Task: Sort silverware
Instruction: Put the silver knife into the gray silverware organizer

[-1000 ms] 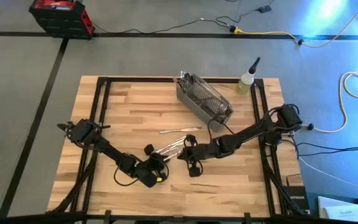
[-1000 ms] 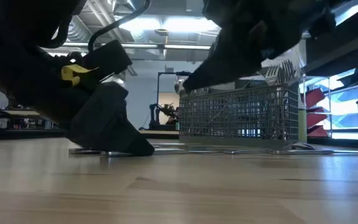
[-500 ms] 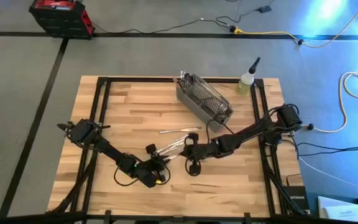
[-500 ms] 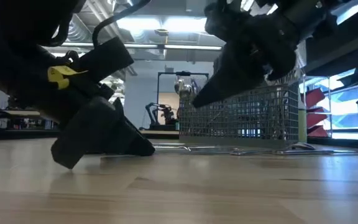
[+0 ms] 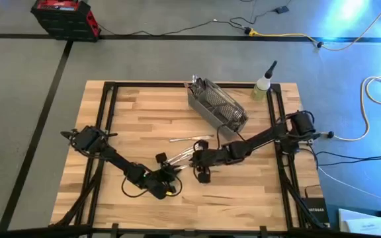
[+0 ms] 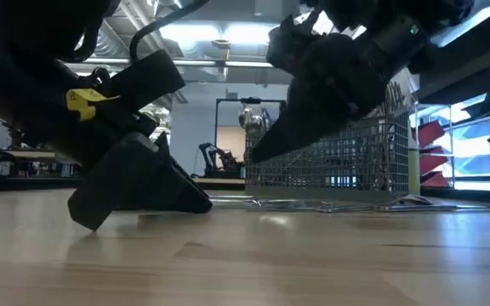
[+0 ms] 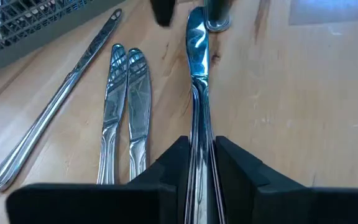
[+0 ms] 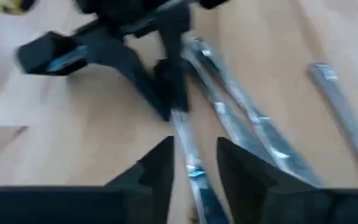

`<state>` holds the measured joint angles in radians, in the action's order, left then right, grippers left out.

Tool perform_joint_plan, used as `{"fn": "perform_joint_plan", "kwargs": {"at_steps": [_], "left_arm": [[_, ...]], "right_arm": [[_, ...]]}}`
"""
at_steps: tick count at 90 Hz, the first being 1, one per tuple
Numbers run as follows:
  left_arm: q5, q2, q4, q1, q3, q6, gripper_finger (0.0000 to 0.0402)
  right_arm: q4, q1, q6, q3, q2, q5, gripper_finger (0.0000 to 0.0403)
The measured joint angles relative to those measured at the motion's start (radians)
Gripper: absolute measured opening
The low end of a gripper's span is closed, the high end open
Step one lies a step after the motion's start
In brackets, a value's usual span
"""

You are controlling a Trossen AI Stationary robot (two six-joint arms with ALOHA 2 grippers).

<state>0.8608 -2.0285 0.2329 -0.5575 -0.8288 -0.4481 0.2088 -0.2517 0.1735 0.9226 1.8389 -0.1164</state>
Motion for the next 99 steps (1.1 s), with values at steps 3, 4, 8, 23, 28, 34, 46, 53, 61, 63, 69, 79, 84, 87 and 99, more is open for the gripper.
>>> {"fn": "perform_joint_plan", "kwargs": {"at_steps": [3,4,8,23,28,34,46,53,61,63,69,79,84,87,99], "left_arm": [[0.000,0.000,-0.001,0.000,0.000,0.000,0.0054],[0.000,0.000,-0.001,0.000,0.000,0.000,0.0054],[0.000,0.000,0.000,0.000,0.000,0.001,0.0054],[0.000,0.000,0.001,0.000,0.000,0.003,0.0054],[0.000,0.000,0.001,0.000,0.000,0.004,0.0054],[0.000,0.000,0.001,0.000,0.000,0.004,0.0054],[0.000,0.000,-0.001,-0.001,0.000,0.003,0.0054],[0.000,0.000,-0.001,-0.001,0.000,0.004,0.0054],[0.000,0.000,-0.001,-0.001,0.000,0.005,0.0054],[0.000,0.000,-0.001,-0.001,0.000,0.006,0.0054],[-0.002,0.000,-0.001,-0.001,0.000,0.008,0.0054],[-0.004,0.001,-0.002,-0.001,0.000,0.010,0.0054],[-0.003,0.001,-0.002,-0.001,0.000,0.010,0.0054],[-0.003,0.001,-0.002,-0.001,0.000,0.011,0.0054],[-0.003,0.001,-0.002,0.000,0.000,0.012,0.0054]], "right_arm": [[0.008,0.006,-0.008,0.000,0.009,0.024,0.0136],[0.009,0.008,-0.012,0.001,0.011,0.033,0.0140],[0.002,0.018,-0.020,0.007,0.017,0.043,0.0153],[-0.049,0.050,-0.025,0.060,0.029,0.096,0.0170],[-0.067,0.060,-0.028,0.086,0.036,0.128,0.0170],[-0.119,0.073,-0.030,0.124,0.054,0.177,0.0170],[-0.242,0.084,-0.054,0.217,0.105,0.231,0.0170],[-0.305,0.084,-0.077,0.269,0.147,0.232,0.0170],[-0.339,0.084,-0.097,0.324,0.195,0.233,0.0170],[-0.355,0.084,-0.103,0.336,0.204,0.233,0.0170],[-0.401,0.084,-0.124,0.368,0.225,0.225,0.0170],[-0.425,0.094,-0.128,0.386,0.234,0.221,0.0170],[-0.422,0.096,-0.127,0.389,0.233,0.227,0.0170],[-0.426,0.098,-0.126,0.389,0.232,0.236,0.0170],[-0.477,0.103,-0.125,0.388,0.234,0.260,0.0170]]}}
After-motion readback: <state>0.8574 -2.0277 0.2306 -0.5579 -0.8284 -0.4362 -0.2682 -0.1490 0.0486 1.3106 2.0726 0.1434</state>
